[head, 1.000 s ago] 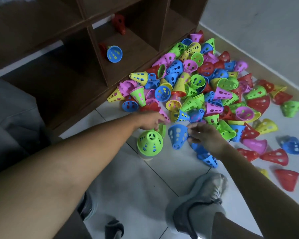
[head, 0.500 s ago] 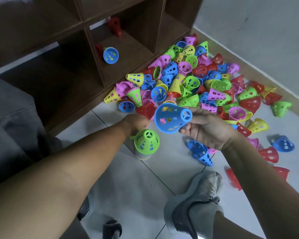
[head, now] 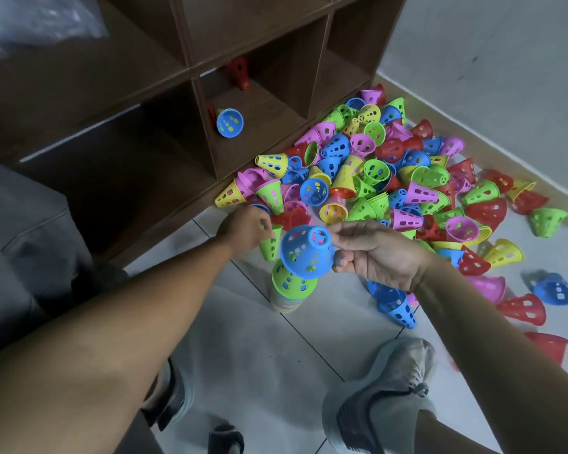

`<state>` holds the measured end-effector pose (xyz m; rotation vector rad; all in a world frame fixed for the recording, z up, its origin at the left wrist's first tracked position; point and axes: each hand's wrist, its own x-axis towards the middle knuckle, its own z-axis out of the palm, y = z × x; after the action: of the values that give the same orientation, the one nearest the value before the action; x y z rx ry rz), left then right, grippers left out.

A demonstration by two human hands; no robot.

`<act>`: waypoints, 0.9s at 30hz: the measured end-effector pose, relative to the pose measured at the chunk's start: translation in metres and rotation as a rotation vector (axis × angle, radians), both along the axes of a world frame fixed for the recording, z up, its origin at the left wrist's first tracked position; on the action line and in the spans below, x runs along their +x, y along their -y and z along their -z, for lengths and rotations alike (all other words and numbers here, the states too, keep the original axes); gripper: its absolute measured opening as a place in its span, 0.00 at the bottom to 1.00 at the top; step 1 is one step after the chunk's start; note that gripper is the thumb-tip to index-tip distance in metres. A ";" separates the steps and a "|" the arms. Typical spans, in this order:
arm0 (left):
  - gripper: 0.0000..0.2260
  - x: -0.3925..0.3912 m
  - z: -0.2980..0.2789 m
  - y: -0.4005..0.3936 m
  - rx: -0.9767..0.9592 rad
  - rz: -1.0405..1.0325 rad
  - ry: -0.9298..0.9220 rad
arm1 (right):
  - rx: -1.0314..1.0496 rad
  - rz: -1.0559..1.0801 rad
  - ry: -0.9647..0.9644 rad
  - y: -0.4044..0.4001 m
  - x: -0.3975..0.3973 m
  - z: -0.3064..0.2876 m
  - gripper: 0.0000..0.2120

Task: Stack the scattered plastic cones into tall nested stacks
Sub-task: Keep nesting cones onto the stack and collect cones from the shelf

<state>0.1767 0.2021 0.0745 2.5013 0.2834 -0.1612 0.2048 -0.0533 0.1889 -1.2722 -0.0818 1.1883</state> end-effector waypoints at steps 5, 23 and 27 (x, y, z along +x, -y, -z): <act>0.04 -0.001 -0.005 -0.019 -0.137 -0.095 0.145 | -0.101 -0.048 0.030 -0.007 -0.007 0.001 0.08; 0.03 -0.006 -0.105 -0.027 -1.143 -0.225 -0.191 | -0.356 -0.003 0.134 -0.012 0.005 0.016 0.07; 0.16 -0.013 -0.109 -0.025 -1.206 -0.001 -0.372 | -0.379 0.096 0.155 -0.009 0.013 0.018 0.07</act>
<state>0.1633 0.2272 0.1837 1.2631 0.2300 -0.5960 0.2175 -0.0439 0.1707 -1.6814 0.0953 1.0517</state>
